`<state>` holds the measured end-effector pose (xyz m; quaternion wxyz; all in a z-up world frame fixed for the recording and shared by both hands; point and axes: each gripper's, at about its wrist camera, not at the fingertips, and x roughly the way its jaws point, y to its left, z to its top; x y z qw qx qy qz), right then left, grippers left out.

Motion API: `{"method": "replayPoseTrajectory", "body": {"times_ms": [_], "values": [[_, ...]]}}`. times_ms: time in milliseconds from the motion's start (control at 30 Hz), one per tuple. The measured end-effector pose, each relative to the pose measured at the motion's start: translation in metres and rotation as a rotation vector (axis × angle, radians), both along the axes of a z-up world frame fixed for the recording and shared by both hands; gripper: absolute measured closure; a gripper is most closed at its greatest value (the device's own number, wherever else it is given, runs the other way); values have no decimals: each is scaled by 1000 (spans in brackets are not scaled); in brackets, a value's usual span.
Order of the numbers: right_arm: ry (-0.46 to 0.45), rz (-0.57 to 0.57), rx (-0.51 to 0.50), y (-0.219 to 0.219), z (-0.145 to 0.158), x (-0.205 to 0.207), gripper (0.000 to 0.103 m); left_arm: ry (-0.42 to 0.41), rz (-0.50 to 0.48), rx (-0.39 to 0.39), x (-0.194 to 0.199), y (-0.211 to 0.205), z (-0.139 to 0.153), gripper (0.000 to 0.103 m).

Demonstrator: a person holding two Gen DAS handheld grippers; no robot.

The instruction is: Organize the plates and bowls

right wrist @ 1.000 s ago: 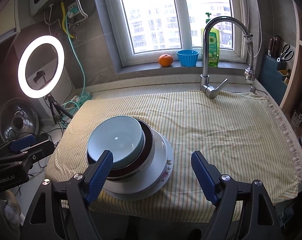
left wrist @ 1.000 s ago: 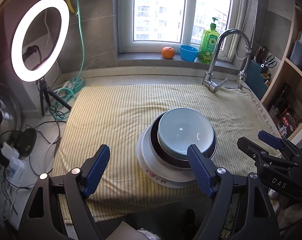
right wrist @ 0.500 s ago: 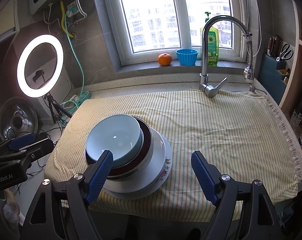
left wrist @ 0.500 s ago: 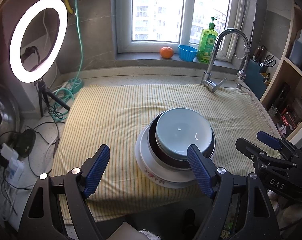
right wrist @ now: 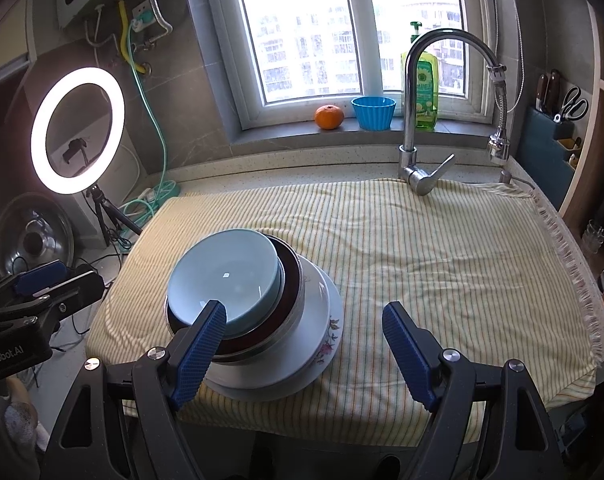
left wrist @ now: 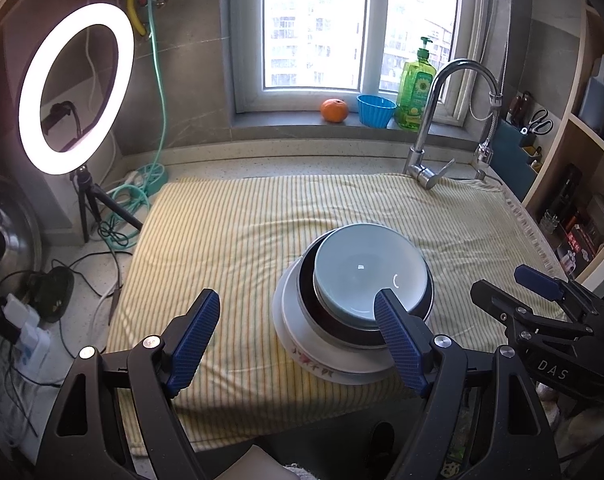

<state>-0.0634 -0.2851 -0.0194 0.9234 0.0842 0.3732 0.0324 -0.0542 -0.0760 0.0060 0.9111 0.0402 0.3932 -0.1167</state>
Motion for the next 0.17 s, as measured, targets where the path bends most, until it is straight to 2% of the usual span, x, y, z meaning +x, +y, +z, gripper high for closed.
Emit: {"method": "replayPoseTrajectory", "body": {"times_ms": [167], "values": [[0, -1, 2, -2, -1, 1, 26, 11, -2, -1, 3, 0, -2, 23]]}}
